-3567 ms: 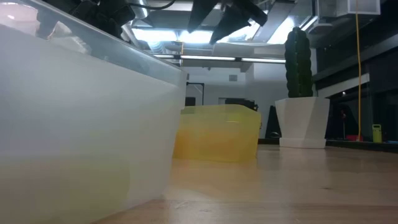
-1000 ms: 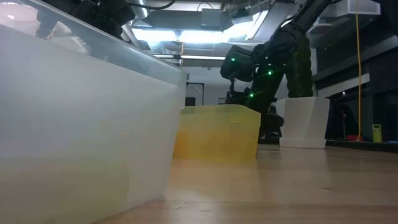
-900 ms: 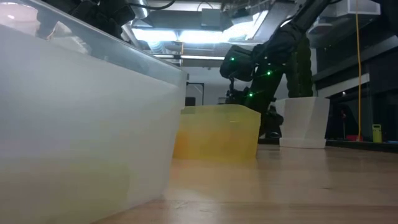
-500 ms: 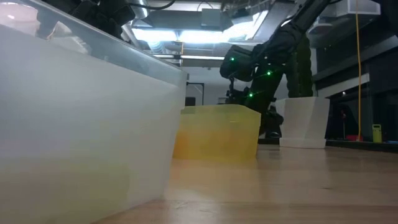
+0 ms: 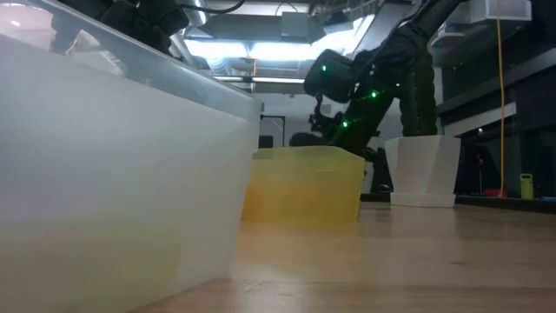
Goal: Pick and place medicine bottles into bin by pill shape (circle, oval)
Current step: Put the orange bottled capsule into the yellow bin
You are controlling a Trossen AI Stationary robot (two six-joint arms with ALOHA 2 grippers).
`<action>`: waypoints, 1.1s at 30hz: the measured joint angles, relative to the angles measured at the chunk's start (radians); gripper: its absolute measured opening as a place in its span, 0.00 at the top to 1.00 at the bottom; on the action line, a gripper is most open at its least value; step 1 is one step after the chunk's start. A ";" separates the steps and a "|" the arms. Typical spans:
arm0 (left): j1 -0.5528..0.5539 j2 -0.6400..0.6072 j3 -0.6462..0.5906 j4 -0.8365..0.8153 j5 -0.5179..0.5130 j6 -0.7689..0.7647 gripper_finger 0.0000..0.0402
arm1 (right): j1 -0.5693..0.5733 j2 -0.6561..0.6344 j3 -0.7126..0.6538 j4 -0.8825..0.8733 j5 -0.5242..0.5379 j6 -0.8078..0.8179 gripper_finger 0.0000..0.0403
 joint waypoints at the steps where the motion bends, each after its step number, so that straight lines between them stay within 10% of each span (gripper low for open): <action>1: 0.000 0.000 0.000 0.000 0.000 0.000 0.47 | 0.005 -0.008 0.000 0.014 0.000 -0.005 0.52; 33: 0.000 0.000 0.000 0.000 -0.001 0.000 0.47 | 0.361 -0.215 0.001 0.388 0.036 -0.223 0.49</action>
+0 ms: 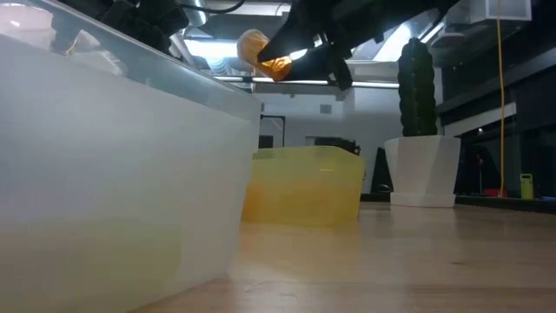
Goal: Pick and place medicine bottles into bin by pill shape (circle, oval)
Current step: Put the orange bottled capsule into the yellow bin
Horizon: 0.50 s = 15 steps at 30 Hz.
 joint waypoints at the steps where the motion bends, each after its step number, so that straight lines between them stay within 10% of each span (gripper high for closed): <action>1: 0.000 0.000 0.000 0.000 0.000 0.000 0.47 | 0.000 0.000 0.000 0.000 -0.022 0.009 0.49; 15: 0.000 0.000 0.000 0.000 0.000 0.000 0.47 | 0.000 0.001 0.000 0.003 -0.200 0.020 0.49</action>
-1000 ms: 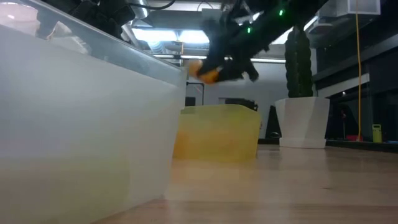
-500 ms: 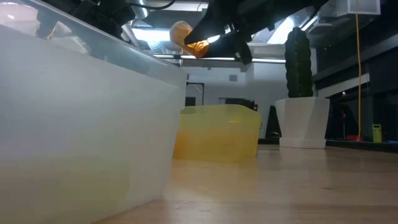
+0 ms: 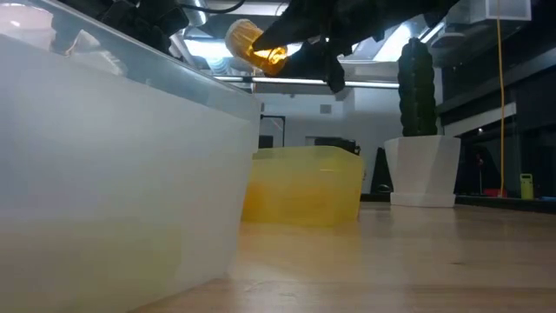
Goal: Pick and place medicine bottles into bin by pill shape (circle, oval)
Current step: Put the orange bottled capsule into the yellow bin
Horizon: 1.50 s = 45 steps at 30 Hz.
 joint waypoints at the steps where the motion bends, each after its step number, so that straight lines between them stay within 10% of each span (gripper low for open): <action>1: 0.000 0.000 0.000 0.000 0.000 0.000 0.47 | 0.000 0.000 0.000 0.000 -0.006 0.000 0.49; 45: 0.000 0.000 0.000 0.000 0.000 0.000 0.47 | 0.037 0.000 -0.001 0.053 -0.118 -0.187 0.49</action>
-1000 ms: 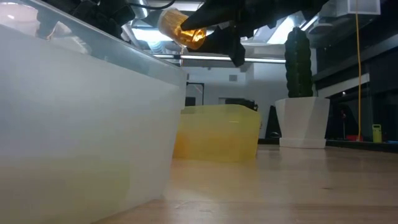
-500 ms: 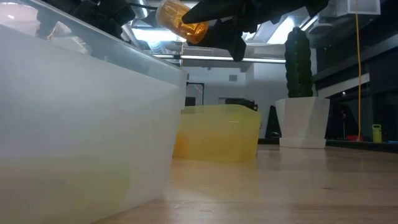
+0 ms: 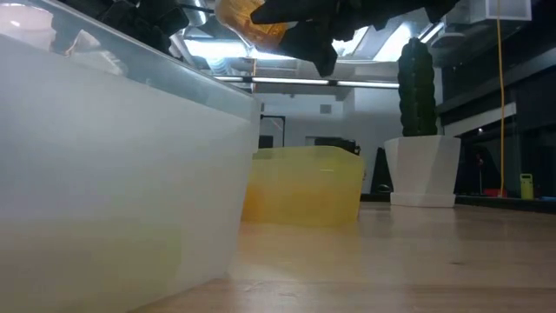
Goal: Pick and place medicine bottles into bin by pill shape (circle, oval)
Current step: Put the orange bottled capsule into the yellow bin
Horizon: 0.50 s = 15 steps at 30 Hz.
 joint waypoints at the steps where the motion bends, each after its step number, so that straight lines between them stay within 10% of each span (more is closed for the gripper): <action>1: 0.000 0.000 0.000 0.000 0.000 0.000 0.47 | 0.000 0.000 0.000 0.000 0.001 0.002 0.49; 15: 0.000 0.000 0.000 0.000 0.000 0.000 0.47 | -0.004 0.001 0.000 0.052 0.029 0.004 0.49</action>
